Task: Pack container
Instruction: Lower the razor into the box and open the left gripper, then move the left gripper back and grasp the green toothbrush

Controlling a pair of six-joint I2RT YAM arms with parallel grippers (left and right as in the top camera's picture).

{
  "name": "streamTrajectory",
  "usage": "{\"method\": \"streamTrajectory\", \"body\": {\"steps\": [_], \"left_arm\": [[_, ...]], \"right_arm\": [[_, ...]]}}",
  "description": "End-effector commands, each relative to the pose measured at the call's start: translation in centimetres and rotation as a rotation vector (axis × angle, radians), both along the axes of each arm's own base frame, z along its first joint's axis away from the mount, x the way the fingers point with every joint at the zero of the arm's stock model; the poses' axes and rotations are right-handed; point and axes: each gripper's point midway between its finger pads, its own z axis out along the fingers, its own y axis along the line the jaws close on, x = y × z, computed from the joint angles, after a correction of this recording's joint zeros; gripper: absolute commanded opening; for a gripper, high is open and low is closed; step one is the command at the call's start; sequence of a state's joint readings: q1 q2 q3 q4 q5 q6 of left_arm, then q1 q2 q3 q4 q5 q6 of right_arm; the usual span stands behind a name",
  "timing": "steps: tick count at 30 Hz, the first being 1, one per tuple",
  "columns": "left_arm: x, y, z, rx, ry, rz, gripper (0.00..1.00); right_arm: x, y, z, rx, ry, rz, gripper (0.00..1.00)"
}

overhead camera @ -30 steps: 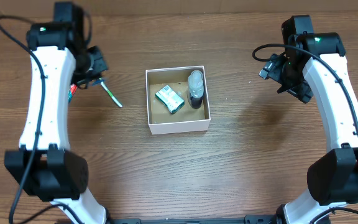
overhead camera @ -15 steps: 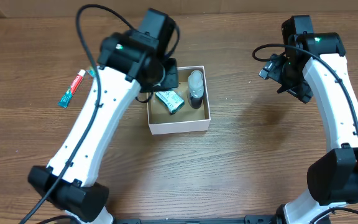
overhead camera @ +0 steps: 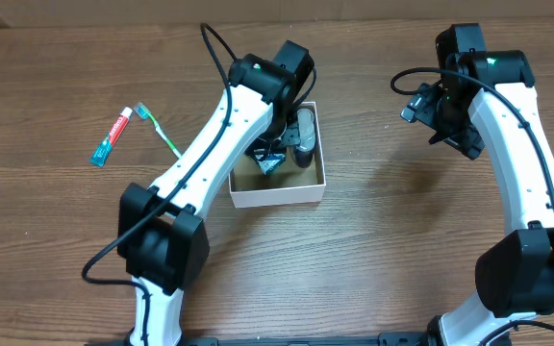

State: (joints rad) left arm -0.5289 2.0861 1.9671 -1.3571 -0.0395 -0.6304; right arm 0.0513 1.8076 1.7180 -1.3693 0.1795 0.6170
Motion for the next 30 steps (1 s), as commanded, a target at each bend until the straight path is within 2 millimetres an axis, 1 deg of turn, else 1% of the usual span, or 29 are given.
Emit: {"method": "streamTrajectory", "body": {"steps": [1, 5, 9, 10, 11, 12, 14, 16, 20, 23, 25, 27, 28, 29, 30], "left_arm": [[0.1, 0.3, -2.7, 0.049, 0.047, 0.020, 0.06], [0.4, 0.1, -4.7, 0.067, 0.076, 0.020, 0.06], [1.6, -0.8, -5.3, 0.037, 0.040, 0.016, 0.08], [1.7, -0.9, -5.3, 0.030, 0.035, 0.020, 0.10], [1.7, -1.0, -5.3, 0.027, 0.033, 0.019, 0.17], [1.7, -0.9, -5.3, 0.028, 0.033, 0.019, 0.20], [1.7, -0.9, -5.3, 0.030, 0.036, 0.020, 0.32], [1.8, -0.7, -5.3, 0.030, 0.036, 0.025, 0.34], [1.8, -0.1, -5.2, 0.023, 0.053, 0.036, 0.34], [1.7, 0.2, -4.2, 0.008, 0.068, 0.022, 0.33], [1.7, 0.5, -3.0, 0.004, 0.060, 0.011, 0.33], [1.9, 0.7, -1.2, -0.010, 0.034, 0.002, 0.34], [2.1, 0.8, 0.2, -0.023, 0.007, -0.006, 0.35], [2.2, 0.8, 1.0, -0.031, -0.010, -0.010, 0.36], [2.3, 0.8, 2.4, -0.044, -0.040, -0.022, 0.37]], "right_arm": [[0.1, -0.2, 0.5, 0.003, -0.019, -0.010, 1.00], [0.1, -0.2, 0.5, 0.003, -0.019, -0.010, 1.00], [0.1, -0.2, 0.5, 0.003, -0.019, -0.010, 1.00], [0.1, -0.2, 0.5, 0.003, -0.019, -0.010, 1.00], [0.1, -0.2, 0.5, 0.003, -0.019, -0.010, 1.00], [0.1, -0.2, 0.5, 0.003, -0.019, -0.010, 1.00], [0.1, -0.2, 0.5, 0.003, -0.019, -0.010, 1.00], [0.1, -0.2, 0.5, 0.003, -0.019, -0.010, 1.00], [0.1, -0.2, 0.5, 0.003, -0.019, -0.010, 1.00], [0.1, -0.2, 0.5, 0.003, -0.019, -0.010, 1.00], [0.1, -0.2, 0.5, 0.003, -0.019, -0.010, 1.00], [0.1, -0.2, 0.5, 0.003, -0.019, -0.010, 1.00], [0.1, -0.2, 0.5, 0.003, -0.019, -0.010, 1.00], [0.1, -0.2, 0.5, 0.003, -0.019, -0.010, 1.00], [0.1, -0.2, 0.5, 0.003, -0.019, -0.010, 1.00]]}}
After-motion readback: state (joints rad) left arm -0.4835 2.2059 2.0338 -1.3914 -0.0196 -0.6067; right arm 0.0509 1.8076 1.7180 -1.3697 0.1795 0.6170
